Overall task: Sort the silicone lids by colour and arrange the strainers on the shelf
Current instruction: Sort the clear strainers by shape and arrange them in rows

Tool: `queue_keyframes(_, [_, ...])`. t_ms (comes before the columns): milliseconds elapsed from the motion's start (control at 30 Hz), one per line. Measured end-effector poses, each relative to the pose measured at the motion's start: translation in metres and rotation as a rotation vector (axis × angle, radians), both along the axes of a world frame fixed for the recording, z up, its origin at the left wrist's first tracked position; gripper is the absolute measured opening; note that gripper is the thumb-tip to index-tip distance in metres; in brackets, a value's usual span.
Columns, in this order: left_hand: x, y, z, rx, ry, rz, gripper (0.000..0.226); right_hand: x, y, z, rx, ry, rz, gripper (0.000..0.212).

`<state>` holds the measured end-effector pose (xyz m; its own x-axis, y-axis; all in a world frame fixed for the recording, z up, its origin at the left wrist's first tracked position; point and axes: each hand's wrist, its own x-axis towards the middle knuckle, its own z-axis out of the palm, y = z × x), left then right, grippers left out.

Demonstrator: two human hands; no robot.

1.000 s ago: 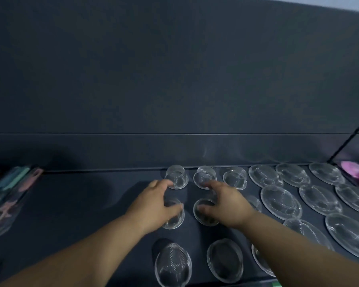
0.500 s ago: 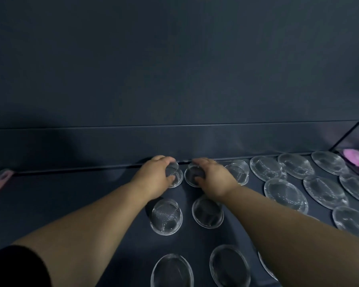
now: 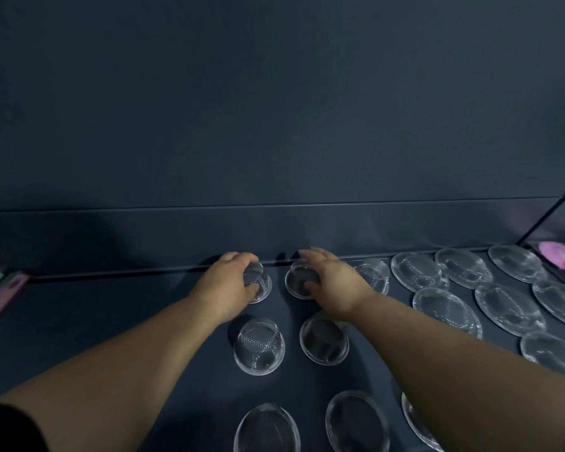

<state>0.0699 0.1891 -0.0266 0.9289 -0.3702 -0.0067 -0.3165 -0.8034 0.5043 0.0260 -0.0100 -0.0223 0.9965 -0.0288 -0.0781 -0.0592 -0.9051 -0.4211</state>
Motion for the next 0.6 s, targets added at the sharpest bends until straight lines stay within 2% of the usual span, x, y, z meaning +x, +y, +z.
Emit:
queue_keyframes(167, [-0.018,-0.018,0.013,-0.081,-0.094,0.043,0.054,-0.017,-0.031,0.027,0.055,-0.145,-0.083,0.045])
queue_keyframes(333, [-0.062,-0.068,0.021,-0.132,-0.150,-0.032,0.045,-0.048,-0.086,0.030,0.067,-0.090,-0.166,0.025])
queue_keyframes(600, [-0.114,-0.149,0.017,-0.094,-0.046,-0.096,0.055,-0.074,-0.153,0.023,0.075,-0.089,-0.044,0.024])
